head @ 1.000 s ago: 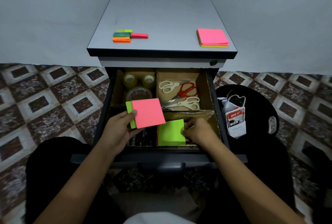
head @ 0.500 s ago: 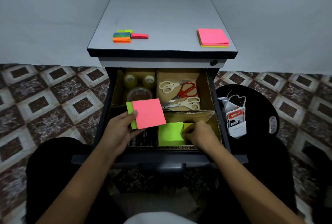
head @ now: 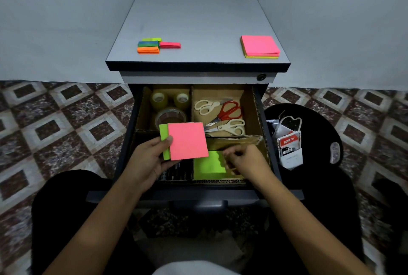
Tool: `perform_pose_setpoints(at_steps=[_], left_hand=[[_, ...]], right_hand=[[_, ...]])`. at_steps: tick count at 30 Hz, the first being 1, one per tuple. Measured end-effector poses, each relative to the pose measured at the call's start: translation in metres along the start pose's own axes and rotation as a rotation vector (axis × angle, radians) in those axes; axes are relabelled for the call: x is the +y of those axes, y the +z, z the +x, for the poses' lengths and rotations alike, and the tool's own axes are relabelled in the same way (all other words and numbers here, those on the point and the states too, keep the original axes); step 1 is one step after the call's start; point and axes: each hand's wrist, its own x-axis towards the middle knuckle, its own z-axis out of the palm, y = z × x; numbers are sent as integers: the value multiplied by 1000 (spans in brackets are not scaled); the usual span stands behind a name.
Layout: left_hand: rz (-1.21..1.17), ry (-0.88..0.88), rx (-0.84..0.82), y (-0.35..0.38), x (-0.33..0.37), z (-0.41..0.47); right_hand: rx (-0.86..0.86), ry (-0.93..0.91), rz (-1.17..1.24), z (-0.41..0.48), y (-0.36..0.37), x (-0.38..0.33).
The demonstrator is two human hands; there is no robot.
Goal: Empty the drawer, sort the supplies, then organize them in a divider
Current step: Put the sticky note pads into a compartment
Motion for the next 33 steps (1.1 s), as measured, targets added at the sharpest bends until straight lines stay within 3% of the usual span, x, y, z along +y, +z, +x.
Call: perform_pose_setpoints(at_steps=[2, 4, 7, 14, 19, 25, 33], left_hand=[[3, -18, -46, 6, 1, -3], [6, -42, -88, 15, 0, -5], [22, -68, -126, 30, -3, -7], [52, -181, -161, 40, -7, -7], [238, -234, -237, 54, -13, -10], [594, -88, -126, 77, -19, 6], [437, -270, -76, 93, -42, 20]], right_hand=[[-87, 53, 355, -7, -3, -10], [-176, 80, 499, -12, -6, -17], [-187, 40, 461, -15, -11, -19], [-4, 64, 543, -11, -36, -6], [98, 59, 654, -7, -52, -2], [115, 54, 667, -3, -57, -2], [118, 53, 647, -1, -56, -3]])
